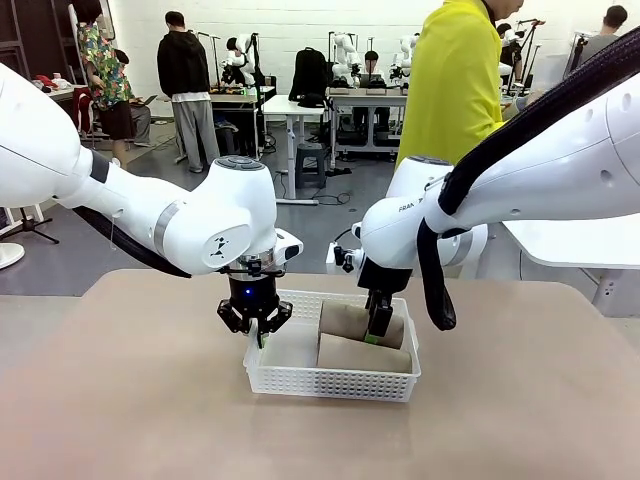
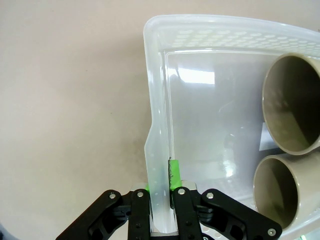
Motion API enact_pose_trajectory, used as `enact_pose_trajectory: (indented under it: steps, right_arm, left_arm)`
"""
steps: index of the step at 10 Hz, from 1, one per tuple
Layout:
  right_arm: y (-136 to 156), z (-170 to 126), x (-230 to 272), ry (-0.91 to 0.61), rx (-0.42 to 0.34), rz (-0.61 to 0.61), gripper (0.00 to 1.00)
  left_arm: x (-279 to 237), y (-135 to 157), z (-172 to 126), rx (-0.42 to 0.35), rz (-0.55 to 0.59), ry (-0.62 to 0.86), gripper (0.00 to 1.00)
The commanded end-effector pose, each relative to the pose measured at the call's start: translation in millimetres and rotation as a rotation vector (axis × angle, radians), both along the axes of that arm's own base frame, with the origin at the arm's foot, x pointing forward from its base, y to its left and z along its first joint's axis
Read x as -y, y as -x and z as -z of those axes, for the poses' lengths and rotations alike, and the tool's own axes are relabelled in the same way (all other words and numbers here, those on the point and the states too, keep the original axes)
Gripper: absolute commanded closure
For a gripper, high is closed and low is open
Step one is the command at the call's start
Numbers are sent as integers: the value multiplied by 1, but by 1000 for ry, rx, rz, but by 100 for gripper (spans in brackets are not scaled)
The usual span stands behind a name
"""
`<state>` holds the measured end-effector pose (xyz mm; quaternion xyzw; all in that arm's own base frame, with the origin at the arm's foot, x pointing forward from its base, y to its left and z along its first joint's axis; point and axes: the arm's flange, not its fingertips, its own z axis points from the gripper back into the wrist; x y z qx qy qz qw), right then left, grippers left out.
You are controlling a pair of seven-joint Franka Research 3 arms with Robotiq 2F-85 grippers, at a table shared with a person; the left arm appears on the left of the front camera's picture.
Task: Clean and organize the cups into the basket.
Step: Pick up the Reusable plastic cup from the right side of the table and stack it inside the Organizing basket in the center of the table.
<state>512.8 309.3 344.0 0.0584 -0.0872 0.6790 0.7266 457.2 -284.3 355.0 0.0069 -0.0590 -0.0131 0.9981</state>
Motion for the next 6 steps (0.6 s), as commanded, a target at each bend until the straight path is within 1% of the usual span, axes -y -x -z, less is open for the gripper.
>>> enact_pose_trajectory:
  steps: [1, 3, 4, 5, 6]
  right_arm:
    - [-3, -7, -1, 3, -6, 11, 0]
    - [1, -17, 3, -25, 2, 3, 0]
    - [15, -35, 7, -83, 18, -21, 0]
    - [34, -66, 25, -183, 52, -47, 0]
    - [57, -99, 65, -300, 104, -47, 0]
  left_arm:
    - [0, 0, -1, 1, 1, -3, 100]
    - [0, 0, -1, 1, 1, -3, 100]
    - [0, 0, -1, 1, 1, -3, 100]
    - [0, 0, -1, 1, 1, -3, 100]
    - [0, 0, -1, 1, 1, -3, 100]
